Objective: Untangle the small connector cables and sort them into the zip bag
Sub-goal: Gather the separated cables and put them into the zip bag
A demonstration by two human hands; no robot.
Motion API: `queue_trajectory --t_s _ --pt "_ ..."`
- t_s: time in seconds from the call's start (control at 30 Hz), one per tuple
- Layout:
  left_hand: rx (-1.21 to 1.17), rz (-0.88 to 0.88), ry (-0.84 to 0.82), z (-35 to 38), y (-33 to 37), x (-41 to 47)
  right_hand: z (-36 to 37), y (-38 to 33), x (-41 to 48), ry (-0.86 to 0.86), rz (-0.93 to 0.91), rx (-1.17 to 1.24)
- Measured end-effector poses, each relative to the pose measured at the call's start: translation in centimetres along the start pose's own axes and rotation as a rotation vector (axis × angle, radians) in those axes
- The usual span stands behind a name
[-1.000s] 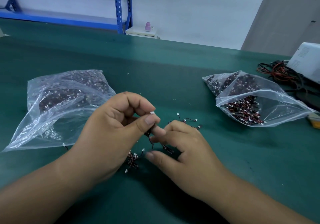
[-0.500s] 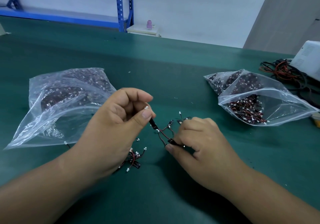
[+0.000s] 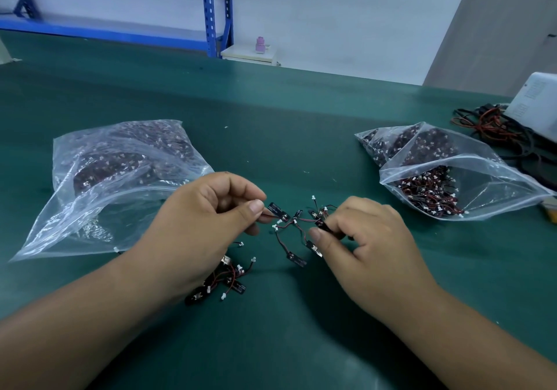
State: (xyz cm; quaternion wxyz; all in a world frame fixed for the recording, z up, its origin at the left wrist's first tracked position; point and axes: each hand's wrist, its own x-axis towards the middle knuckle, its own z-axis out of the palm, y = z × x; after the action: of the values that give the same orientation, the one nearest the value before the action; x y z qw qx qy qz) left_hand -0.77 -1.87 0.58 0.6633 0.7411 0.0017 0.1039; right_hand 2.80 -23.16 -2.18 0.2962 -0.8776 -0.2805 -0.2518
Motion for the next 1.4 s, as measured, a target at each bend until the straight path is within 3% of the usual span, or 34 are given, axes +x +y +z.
queue_trajectory --t_s 0.37,0.53,0.67,0.83,0.97,1.27,1.4 --pt "0.038 0.026 -0.065 -0.2 -0.3 -0.1 0.0 -0.2 0.1 -0.056 -0.064 -0.042" --pt "0.045 0.052 -0.189 0.1 -0.5 -0.3 0.0 -0.8 0.2 -0.125 -0.149 -0.125" --pt "0.046 0.078 -0.298 0.3 -0.6 -0.7 -0.1 -1.1 0.0 -0.076 -0.133 -0.158" --pt "0.438 0.266 -0.208 -0.1 -0.9 -0.9 -0.4 -0.6 0.1 -0.001 0.012 -0.155" --pt "0.717 0.387 -0.229 -0.5 -0.8 -0.8 -0.8 0.5 0.2 -0.016 0.113 -0.151" --pt "1.094 0.386 -0.243 -1.0 -0.8 -0.1 -0.7 2.6 0.2 -0.175 0.144 -0.167" --pt "1.144 0.329 -0.199 -1.7 -0.3 -0.1 -0.6 2.6 0.3 -0.116 0.241 -0.035"
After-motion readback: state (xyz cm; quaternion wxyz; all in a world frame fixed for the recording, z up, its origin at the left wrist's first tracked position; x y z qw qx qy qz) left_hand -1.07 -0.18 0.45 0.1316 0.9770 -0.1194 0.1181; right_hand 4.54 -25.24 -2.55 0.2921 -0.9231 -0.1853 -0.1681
